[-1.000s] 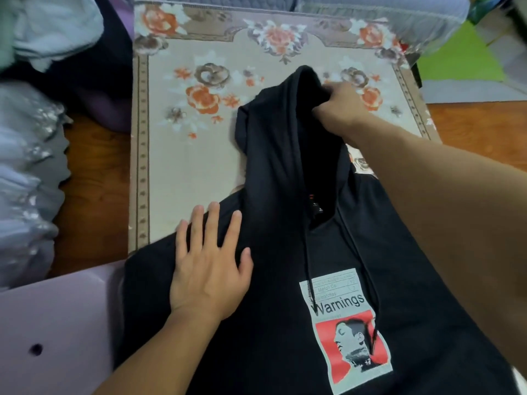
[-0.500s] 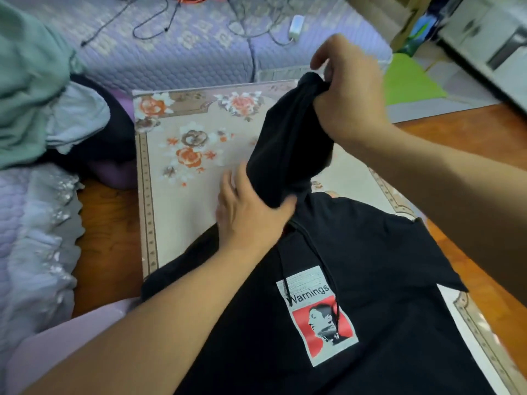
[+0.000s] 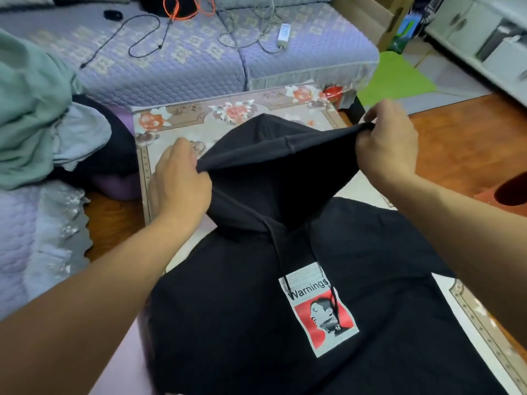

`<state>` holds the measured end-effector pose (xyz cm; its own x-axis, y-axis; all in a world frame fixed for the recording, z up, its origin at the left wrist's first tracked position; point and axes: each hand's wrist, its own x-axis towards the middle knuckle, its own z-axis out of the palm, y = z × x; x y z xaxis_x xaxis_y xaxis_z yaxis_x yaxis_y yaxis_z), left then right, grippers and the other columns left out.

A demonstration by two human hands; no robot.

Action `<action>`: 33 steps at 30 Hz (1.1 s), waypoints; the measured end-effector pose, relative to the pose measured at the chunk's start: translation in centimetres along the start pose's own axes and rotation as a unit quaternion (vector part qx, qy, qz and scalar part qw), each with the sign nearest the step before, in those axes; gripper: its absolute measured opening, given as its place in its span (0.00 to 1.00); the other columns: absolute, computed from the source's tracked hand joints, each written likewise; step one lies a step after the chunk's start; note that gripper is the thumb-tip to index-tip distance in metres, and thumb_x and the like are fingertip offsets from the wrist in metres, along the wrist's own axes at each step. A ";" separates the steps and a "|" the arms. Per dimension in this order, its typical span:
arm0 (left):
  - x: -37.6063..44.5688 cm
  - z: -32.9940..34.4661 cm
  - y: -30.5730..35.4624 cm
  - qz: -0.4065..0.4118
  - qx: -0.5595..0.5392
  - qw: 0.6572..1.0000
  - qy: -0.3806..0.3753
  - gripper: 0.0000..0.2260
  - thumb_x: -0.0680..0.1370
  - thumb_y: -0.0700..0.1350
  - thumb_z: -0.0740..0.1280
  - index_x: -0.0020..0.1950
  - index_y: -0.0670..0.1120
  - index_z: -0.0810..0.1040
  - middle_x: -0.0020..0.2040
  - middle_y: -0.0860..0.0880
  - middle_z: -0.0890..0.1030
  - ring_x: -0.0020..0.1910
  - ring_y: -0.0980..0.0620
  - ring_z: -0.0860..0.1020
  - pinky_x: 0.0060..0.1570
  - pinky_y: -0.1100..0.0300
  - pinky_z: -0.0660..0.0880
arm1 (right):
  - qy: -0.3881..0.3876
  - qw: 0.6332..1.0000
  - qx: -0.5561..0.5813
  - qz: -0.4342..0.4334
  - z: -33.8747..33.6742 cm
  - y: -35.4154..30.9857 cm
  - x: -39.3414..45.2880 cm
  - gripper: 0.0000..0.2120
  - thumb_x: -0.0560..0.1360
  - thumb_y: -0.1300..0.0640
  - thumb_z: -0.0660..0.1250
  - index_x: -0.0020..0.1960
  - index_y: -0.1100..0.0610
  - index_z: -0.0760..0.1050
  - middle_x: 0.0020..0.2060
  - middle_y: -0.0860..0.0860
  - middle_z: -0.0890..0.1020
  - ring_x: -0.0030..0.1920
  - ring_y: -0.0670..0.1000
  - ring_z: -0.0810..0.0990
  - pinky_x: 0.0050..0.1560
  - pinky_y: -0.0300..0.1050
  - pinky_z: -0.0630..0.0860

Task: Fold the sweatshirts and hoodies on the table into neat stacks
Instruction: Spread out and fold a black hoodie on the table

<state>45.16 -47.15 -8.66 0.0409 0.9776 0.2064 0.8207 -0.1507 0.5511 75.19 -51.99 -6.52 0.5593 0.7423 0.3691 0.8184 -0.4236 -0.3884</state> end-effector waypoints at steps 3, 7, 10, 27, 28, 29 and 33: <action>-0.9 0.2 -0.8 0.100 0.040 0.994 0.020 0.11 0.74 0.31 0.64 0.47 0.46 0.66 0.45 0.45 0.71 0.42 0.38 0.72 0.39 0.43 0.69 | 0.003 0.988 -0.010 -0.151 -1.0 2.1 -3.2 0.12 0.70 0.65 0.60 0.53 0.60 0.73 0.49 0.59 0.76 0.46 0.64 0.75 0.42 0.58 0.72; -6.4 1.4 -3.9 0.188 0.136 0.964 -0.130 0.28 0.73 0.34 0.69 0.69 0.53 0.70 0.59 0.46 0.67 0.43 0.38 0.77 0.36 0.47 0.74 | -0.122 0.961 -0.078 -0.236 -3.1 7.3 -8.9 0.10 0.80 0.54 0.57 0.59 0.47 0.71 0.47 0.56 0.72 0.42 0.62 0.72 0.39 0.54 0.72; -11.2 3.3 -7.2 0.157 0.267 0.870 -0.384 0.41 0.79 0.55 0.69 0.82 0.61 0.44 0.80 0.43 0.45 0.71 0.40 0.69 0.60 0.47 0.76 | -0.376 0.872 -0.218 -0.225 -1.5 12.4 -13.5 0.25 0.81 0.51 0.57 0.78 0.40 0.58 0.66 0.57 0.67 0.57 0.58 0.73 0.51 0.52 0.73; -13.6 11.2 -7.8 0.295 0.147 0.905 -0.269 0.21 0.77 0.51 0.72 0.69 0.48 0.78 0.66 0.45 0.76 0.66 0.42 0.74 0.66 0.46 0.73 | -0.409 0.835 -0.201 -0.309 6.0 10.9 -19.0 0.51 0.68 0.41 0.76 0.82 0.49 0.51 0.78 0.56 0.57 0.77 0.60 0.57 0.78 0.61 0.56; -13.5 11.4 -8.1 0.304 0.128 0.907 -0.263 0.16 0.78 0.49 0.71 0.65 0.48 0.81 0.63 0.46 0.78 0.63 0.43 0.75 0.65 0.47 0.73 | -0.394 0.841 -0.201 -0.311 6.4 11.2 -18.7 0.44 0.69 0.43 0.75 0.79 0.50 0.60 0.75 0.55 0.64 0.75 0.60 0.62 0.77 0.62 0.57; -13.3 11.6 -8.2 0.312 0.115 0.907 -0.259 0.12 0.79 0.48 0.69 0.61 0.48 0.83 0.60 0.47 0.80 0.61 0.44 0.76 0.64 0.47 0.74 | -0.376 0.845 -0.191 -0.329 6.8 11.3 -18.3 0.35 0.70 0.46 0.73 0.74 0.51 0.68 0.70 0.55 0.70 0.72 0.60 0.66 0.76 0.63 0.60; -11.1 10.3 -6.6 0.236 0.039 0.929 -0.284 0.13 0.84 0.49 0.58 0.51 0.46 0.80 0.50 0.49 0.81 0.52 0.45 0.77 0.55 0.48 0.75 | -0.345 0.876 -0.031 -0.336 6.9 8.5 -13.8 0.06 0.69 0.58 0.64 0.44 0.56 0.77 0.44 0.53 0.79 0.47 0.59 0.78 0.56 0.56 0.75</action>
<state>45.19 -55.46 -22.88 0.6817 0.7290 -0.0614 0.6731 -0.5921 0.4431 73.52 -62.19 -20.76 -0.2457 0.9631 -0.1097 0.9501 0.2169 -0.2240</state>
